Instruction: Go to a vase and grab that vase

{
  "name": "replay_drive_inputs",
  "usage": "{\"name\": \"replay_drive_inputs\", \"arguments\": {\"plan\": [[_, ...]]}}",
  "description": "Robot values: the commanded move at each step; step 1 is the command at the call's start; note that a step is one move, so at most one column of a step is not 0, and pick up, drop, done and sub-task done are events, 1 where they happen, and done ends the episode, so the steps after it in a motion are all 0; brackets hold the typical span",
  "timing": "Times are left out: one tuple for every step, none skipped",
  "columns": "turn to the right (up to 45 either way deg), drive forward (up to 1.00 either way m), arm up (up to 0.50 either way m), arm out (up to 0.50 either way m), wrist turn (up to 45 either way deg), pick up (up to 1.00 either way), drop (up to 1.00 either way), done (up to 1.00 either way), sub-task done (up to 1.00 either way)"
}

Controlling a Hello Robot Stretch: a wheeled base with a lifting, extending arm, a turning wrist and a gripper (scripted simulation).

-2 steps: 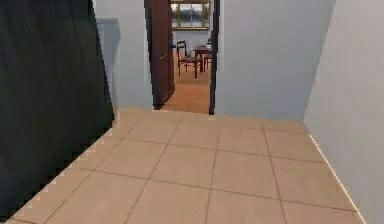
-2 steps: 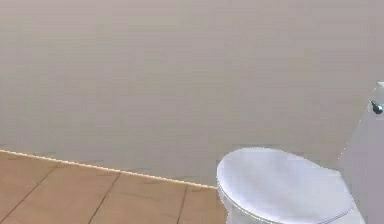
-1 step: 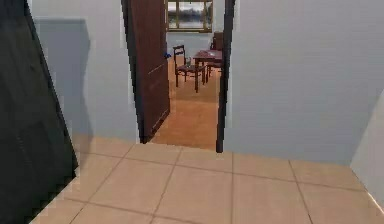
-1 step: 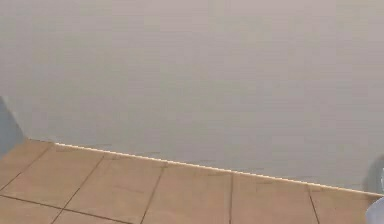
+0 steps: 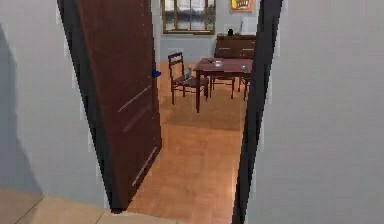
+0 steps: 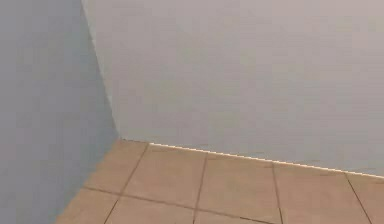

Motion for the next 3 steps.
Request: {"name": "replay_drive_inputs", "arguments": {"plan": [[0.0,1.0,0.0,0.0,0.0,0.0,0.0,0.0,0.0],[9.0,0.0,0.0,0.0,0.0,0.0,0.0,0.0,0.0],[0.0,0.2,0.0,0.0,0.0,0.0,0.0,0.0,0.0]]}}
